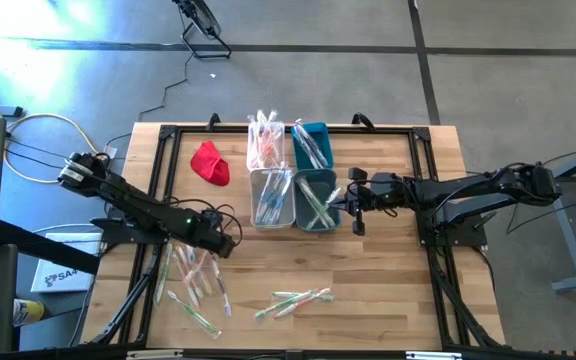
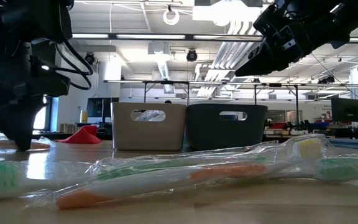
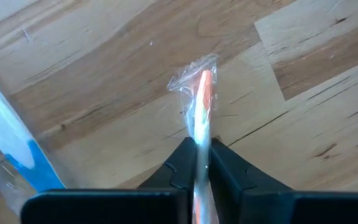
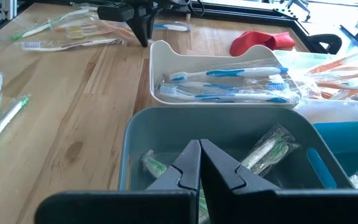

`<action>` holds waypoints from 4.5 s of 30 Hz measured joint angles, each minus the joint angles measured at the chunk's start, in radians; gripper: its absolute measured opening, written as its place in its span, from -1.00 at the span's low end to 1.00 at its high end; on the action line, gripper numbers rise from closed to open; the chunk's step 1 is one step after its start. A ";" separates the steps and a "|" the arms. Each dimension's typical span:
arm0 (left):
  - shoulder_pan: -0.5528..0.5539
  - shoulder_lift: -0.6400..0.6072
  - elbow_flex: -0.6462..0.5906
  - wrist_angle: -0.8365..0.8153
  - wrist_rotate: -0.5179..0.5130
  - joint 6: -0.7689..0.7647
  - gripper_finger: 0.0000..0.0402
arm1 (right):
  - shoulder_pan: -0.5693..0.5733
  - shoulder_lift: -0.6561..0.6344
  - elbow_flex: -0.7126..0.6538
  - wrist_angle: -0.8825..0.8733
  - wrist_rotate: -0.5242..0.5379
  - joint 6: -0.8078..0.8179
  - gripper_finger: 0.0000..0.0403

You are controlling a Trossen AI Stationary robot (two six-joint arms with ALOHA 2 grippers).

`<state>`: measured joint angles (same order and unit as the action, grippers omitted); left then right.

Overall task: Pick & Place Toothbrushes
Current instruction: Put the orange toothbrush into the transparent bin

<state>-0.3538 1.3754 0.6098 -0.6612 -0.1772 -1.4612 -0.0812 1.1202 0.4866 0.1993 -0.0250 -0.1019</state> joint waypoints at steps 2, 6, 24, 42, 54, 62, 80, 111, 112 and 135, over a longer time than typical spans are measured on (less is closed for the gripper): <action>0.000 0.000 0.000 -0.007 0.000 0.000 -0.91 | 0.000 0.000 0.000 0.000 0.000 0.000 -0.99; 0.000 -0.017 -0.001 -0.010 -0.011 0.036 -0.90 | 0.000 0.000 0.000 0.000 0.000 0.000 -0.99; 0.001 -0.359 -0.003 0.204 -0.227 0.247 -0.89 | 0.000 0.000 0.000 0.008 0.000 0.000 -0.99; 0.090 -0.547 -0.001 0.644 -0.533 0.963 -0.90 | 0.000 0.000 0.000 0.023 0.000 -0.012 -0.99; 0.408 -0.538 -0.001 0.681 -0.305 1.026 -0.90 | 0.000 0.000 0.000 0.022 -0.002 -0.034 -0.99; 0.600 -0.490 0.000 0.803 -0.143 1.068 -0.90 | 0.000 0.000 0.000 0.021 -0.004 -0.025 -0.99; 0.955 -0.121 -0.001 1.336 0.155 1.113 -0.90 | 0.000 0.000 0.000 0.013 -0.003 0.032 -0.99; 1.074 0.381 0.383 1.157 0.210 1.118 -0.90 | 0.000 0.000 0.000 0.014 -0.002 0.030 -0.99; 1.074 0.393 0.383 1.153 0.193 1.113 -0.90 | 0.000 0.000 0.000 0.013 -0.001 0.030 -0.99; 1.074 0.477 0.383 1.151 0.140 1.090 -0.47 | 0.000 0.001 0.000 0.013 0.000 0.030 -0.99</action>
<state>0.7200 1.8523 0.9924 0.4900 -0.0376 -0.3710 -0.0807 1.1210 0.4866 0.2127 -0.0253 -0.0715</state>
